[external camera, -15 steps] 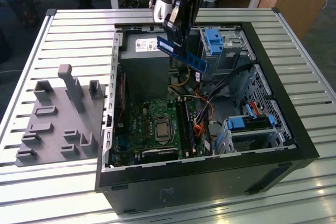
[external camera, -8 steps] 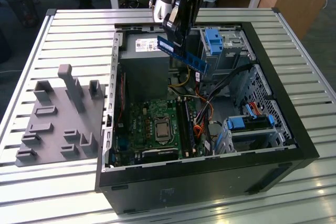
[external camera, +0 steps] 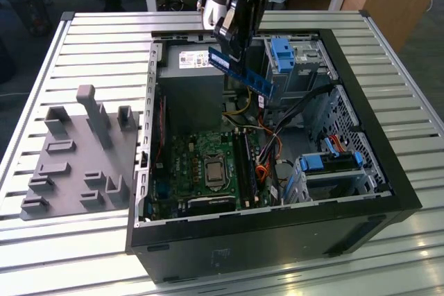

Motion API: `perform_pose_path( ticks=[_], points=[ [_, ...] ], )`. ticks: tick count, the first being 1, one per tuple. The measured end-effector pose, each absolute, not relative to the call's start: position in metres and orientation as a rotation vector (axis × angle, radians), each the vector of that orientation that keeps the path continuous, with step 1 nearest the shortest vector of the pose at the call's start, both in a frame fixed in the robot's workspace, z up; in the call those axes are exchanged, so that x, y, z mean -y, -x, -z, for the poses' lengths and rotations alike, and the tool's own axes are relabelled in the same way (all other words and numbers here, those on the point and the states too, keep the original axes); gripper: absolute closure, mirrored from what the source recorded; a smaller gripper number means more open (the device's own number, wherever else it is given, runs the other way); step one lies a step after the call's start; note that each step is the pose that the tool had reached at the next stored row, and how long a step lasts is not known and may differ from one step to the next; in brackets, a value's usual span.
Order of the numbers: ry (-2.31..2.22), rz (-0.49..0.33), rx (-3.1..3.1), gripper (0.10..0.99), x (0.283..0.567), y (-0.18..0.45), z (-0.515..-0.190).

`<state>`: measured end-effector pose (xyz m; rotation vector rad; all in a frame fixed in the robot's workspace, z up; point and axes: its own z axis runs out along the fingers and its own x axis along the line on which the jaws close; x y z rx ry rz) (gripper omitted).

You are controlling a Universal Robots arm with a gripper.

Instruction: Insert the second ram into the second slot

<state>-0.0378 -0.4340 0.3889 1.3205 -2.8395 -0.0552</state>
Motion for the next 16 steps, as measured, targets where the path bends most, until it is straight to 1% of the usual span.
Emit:
perform_pose_path(
  ticks=[16],
  points=[
    [-1.109,0.05,2.929,0.949,0.434,0.0378,-0.3888]
  ],
)
